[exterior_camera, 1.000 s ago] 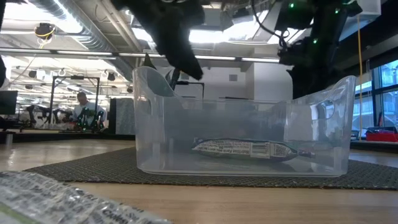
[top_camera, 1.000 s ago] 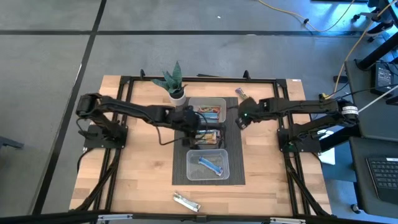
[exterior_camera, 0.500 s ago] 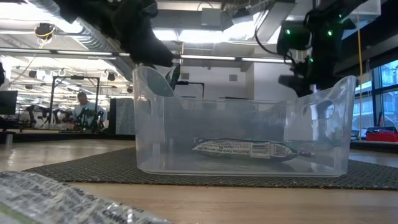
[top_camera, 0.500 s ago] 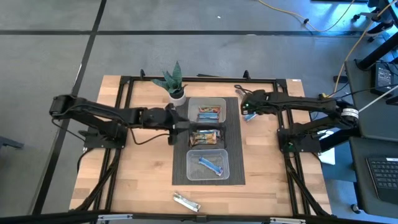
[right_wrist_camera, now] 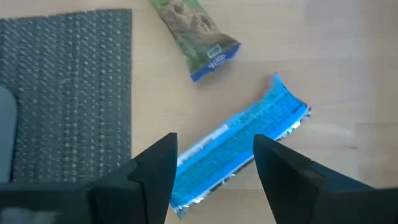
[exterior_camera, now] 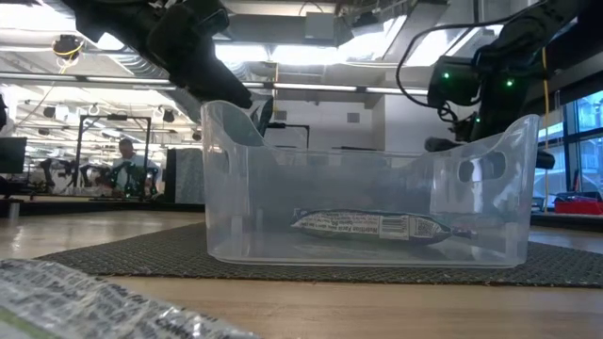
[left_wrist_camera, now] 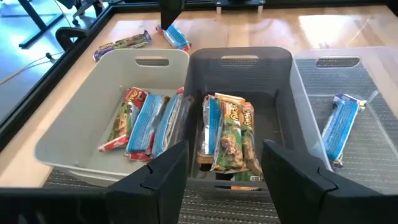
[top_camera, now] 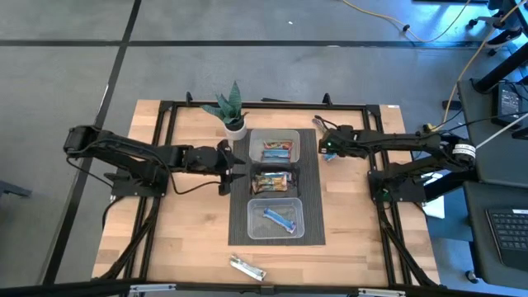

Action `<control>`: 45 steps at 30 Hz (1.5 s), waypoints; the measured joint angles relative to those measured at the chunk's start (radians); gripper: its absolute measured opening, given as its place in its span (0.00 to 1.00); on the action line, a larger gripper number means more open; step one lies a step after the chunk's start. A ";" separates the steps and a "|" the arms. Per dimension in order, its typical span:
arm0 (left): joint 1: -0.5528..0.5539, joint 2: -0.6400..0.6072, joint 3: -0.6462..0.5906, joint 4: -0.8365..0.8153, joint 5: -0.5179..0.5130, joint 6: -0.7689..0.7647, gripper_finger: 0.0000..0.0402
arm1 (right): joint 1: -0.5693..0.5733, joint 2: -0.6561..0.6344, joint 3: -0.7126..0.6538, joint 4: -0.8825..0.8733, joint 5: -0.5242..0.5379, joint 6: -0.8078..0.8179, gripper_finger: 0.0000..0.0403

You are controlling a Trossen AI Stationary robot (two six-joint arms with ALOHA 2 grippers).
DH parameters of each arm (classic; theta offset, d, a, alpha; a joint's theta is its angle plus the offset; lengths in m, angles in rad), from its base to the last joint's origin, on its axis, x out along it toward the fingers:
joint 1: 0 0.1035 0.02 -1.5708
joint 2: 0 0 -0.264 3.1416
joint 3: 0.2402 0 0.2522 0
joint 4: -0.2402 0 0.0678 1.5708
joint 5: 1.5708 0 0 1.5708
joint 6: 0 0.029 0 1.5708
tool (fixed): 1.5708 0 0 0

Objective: Pick and place Granola Bars by type
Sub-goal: Put the red granola bar into the gray bin

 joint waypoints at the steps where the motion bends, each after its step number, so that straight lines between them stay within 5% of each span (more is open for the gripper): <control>1: 0.000 0.000 0.000 0.000 0.000 0.000 0.48 | 0.000 0.000 -0.003 0.000 -0.001 0.002 0.53; 22: 0.000 0.000 0.000 0.000 0.003 0.000 0.48 | -0.030 0.152 -0.035 0.076 -0.023 0.050 0.53; 45: 0.000 0.000 0.000 -0.001 0.003 -0.001 0.48 | -0.029 0.163 -0.032 0.072 -0.222 -0.447 0.52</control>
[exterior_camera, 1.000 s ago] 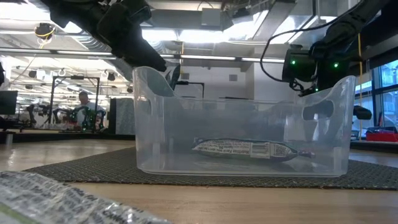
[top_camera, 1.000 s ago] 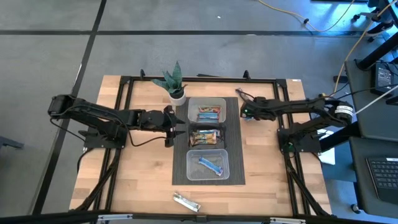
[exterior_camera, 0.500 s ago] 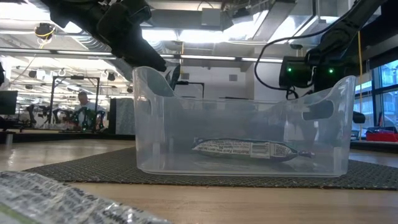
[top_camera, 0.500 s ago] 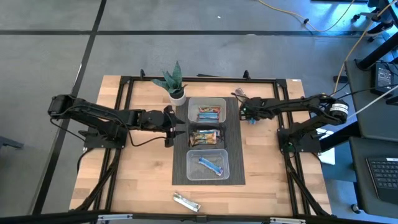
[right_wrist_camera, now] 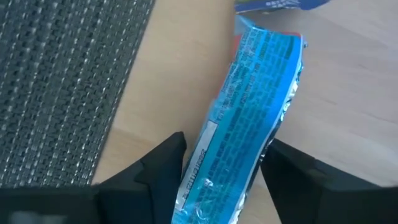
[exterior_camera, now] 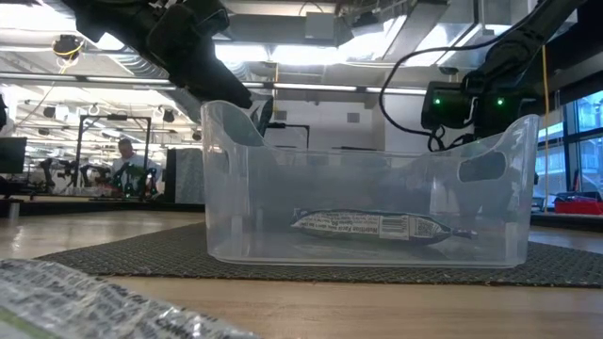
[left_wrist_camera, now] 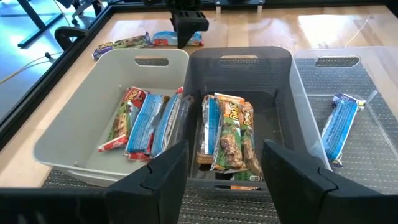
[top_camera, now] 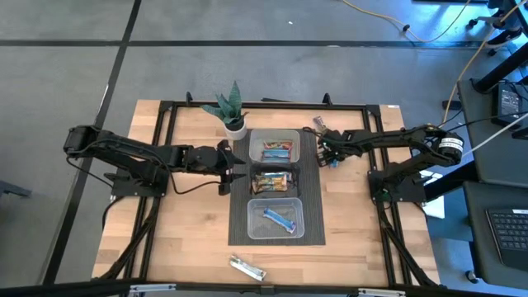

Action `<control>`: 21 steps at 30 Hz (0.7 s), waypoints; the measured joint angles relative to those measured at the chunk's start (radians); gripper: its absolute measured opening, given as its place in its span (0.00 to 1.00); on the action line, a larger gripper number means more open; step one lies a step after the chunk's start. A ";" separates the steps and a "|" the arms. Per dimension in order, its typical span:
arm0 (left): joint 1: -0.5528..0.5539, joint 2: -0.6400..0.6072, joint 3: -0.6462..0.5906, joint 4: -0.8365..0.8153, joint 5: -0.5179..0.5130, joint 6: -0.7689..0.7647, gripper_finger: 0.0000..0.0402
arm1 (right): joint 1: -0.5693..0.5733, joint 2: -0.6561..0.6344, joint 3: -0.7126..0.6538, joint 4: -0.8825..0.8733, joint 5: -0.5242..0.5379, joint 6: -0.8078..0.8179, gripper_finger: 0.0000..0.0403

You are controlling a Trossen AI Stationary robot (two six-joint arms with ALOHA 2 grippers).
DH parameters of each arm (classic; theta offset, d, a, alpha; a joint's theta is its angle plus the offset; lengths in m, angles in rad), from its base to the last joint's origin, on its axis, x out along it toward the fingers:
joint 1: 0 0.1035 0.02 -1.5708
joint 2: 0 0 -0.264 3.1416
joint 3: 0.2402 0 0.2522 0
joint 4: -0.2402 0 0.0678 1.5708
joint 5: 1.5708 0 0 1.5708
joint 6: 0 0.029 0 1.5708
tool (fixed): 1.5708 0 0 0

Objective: Pick and place Granola Bars by type
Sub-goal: Put the red granola bar into the gray bin

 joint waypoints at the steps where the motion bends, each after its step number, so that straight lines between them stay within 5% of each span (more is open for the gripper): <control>1: 0.000 0.000 0.000 0.000 0.000 0.000 0.48 | 0.000 0.000 0.000 0.000 -0.001 -0.004 0.51; 13: 0.000 0.000 0.000 0.000 0.000 0.000 0.48 | 0.002 0.000 0.016 -0.005 -0.006 -0.090 0.26; 21: 0.000 0.000 0.000 0.000 0.000 0.000 0.48 | 0.002 -0.027 0.086 -0.019 -0.008 -0.162 0.22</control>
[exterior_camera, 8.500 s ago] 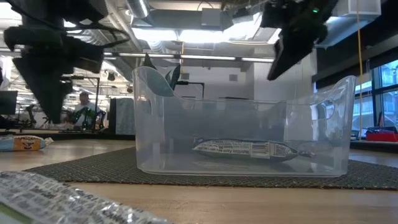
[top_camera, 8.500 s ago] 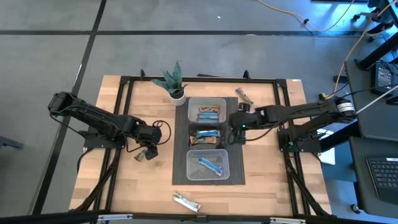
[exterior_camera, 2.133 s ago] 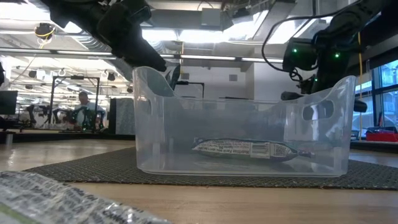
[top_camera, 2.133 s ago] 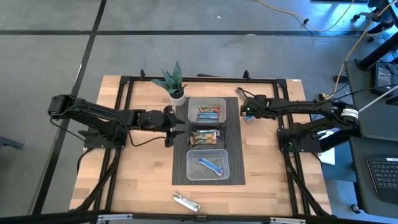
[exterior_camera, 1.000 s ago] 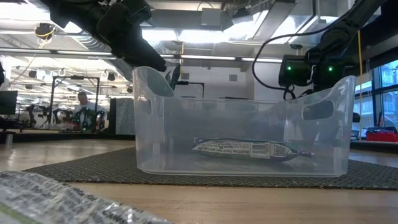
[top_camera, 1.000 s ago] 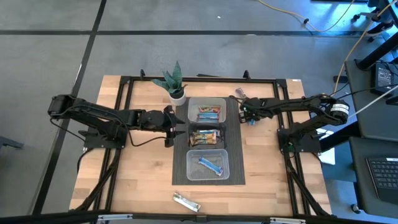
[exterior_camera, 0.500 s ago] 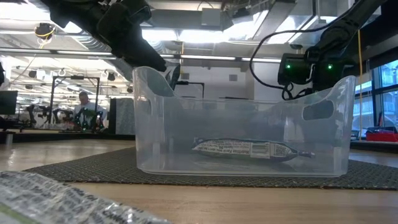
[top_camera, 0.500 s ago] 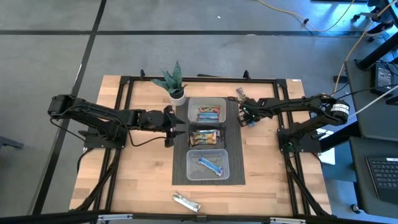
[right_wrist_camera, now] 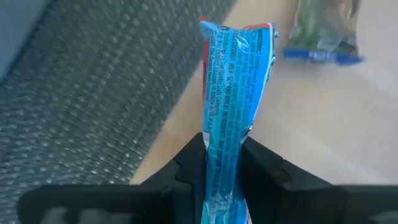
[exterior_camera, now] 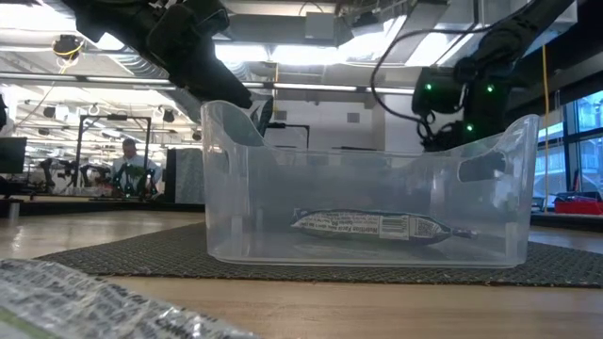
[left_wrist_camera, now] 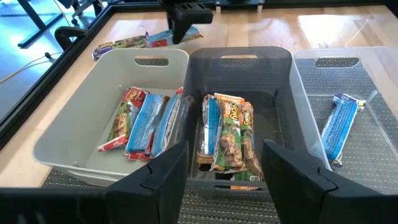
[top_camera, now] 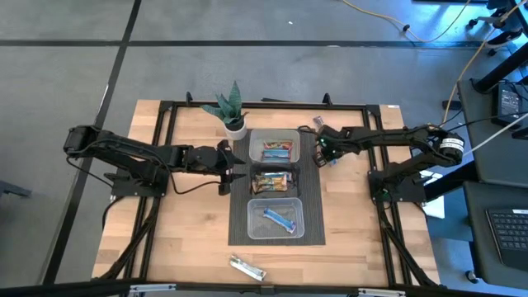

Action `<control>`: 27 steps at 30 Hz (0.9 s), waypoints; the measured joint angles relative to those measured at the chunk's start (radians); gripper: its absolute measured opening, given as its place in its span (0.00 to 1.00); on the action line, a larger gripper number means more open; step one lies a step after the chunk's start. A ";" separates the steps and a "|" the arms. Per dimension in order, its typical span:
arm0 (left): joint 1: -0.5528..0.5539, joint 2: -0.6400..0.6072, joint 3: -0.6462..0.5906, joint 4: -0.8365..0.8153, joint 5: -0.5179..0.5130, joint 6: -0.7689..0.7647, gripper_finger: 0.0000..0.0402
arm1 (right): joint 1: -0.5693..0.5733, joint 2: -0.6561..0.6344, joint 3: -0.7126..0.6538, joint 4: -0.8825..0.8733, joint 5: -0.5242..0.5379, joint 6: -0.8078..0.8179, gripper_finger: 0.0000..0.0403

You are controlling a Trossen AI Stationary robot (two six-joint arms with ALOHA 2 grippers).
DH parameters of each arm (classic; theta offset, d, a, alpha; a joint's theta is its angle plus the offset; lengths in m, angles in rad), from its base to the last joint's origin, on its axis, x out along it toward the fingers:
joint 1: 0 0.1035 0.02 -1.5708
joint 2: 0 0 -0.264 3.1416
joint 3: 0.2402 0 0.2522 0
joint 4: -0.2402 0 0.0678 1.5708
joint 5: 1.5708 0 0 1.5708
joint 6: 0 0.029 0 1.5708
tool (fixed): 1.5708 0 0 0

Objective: Pick and place Granola Bars by type
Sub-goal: Put the red granola bar into the gray bin

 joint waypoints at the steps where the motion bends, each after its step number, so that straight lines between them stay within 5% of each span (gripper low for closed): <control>1: 0.000 0.000 0.000 0.000 0.000 0.000 0.48 | 0.000 -0.003 0.009 -0.004 0.002 -0.007 0.22; 11: 0.000 0.000 0.000 0.000 -0.002 0.000 0.48 | 0.000 -0.030 0.181 0.008 0.025 -0.142 0.21; 20: 0.000 0.000 0.000 0.000 -0.003 0.000 0.48 | 0.031 -0.025 0.287 0.269 -0.016 -0.430 0.21; 27: 0.000 0.000 0.000 0.000 -0.007 0.000 0.48 | 0.043 0.054 0.285 0.427 -0.110 -0.475 0.21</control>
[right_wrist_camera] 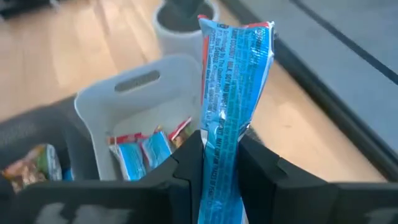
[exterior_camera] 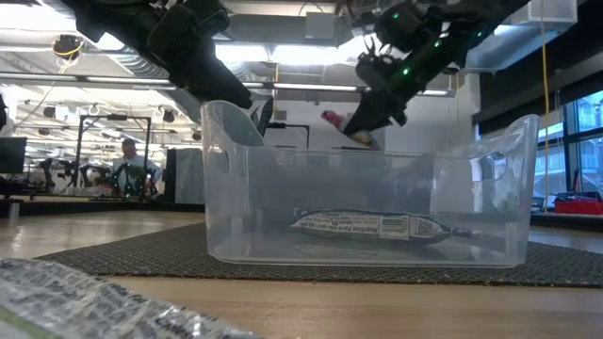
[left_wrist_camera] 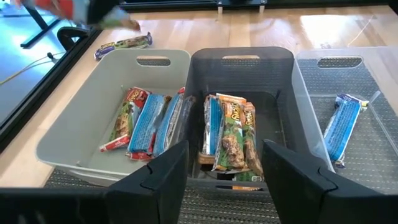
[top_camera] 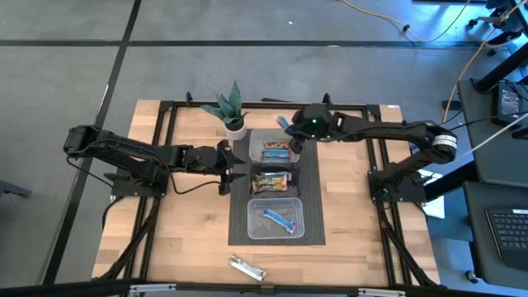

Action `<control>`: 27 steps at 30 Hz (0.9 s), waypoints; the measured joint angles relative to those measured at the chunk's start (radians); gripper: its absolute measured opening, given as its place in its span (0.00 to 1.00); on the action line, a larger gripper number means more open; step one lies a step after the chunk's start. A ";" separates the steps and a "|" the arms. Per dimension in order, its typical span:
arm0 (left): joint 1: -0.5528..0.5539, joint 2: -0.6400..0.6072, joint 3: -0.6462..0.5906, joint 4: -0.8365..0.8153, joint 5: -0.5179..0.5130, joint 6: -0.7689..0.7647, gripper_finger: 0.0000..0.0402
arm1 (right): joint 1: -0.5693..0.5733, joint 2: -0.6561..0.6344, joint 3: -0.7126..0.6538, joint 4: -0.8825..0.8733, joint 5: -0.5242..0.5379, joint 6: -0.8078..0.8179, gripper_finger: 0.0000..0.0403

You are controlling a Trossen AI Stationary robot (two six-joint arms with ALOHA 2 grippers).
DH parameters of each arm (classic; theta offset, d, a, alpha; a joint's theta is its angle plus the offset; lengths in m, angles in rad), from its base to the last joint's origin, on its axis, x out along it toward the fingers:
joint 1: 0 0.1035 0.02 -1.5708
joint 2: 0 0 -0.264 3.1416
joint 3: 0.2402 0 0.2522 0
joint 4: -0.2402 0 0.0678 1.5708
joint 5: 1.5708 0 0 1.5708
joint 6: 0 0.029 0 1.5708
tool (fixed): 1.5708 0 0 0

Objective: Pick and place Granola Bars by type
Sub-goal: Put the red granola bar into the gray bin

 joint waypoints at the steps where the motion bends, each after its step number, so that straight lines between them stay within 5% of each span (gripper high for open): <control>1: 0.000 0.000 0.000 0.000 -0.001 0.000 0.48 | 0.000 0.017 0.000 0.009 -0.010 -0.015 0.21; 12: 0.000 0.000 0.000 0.000 -0.001 0.000 0.48 | 0.013 0.183 -0.001 0.067 -0.043 -0.071 0.21; 27: 0.000 0.000 0.000 0.000 -0.001 0.000 0.48 | 0.013 0.210 -0.001 0.052 -0.044 -0.031 0.21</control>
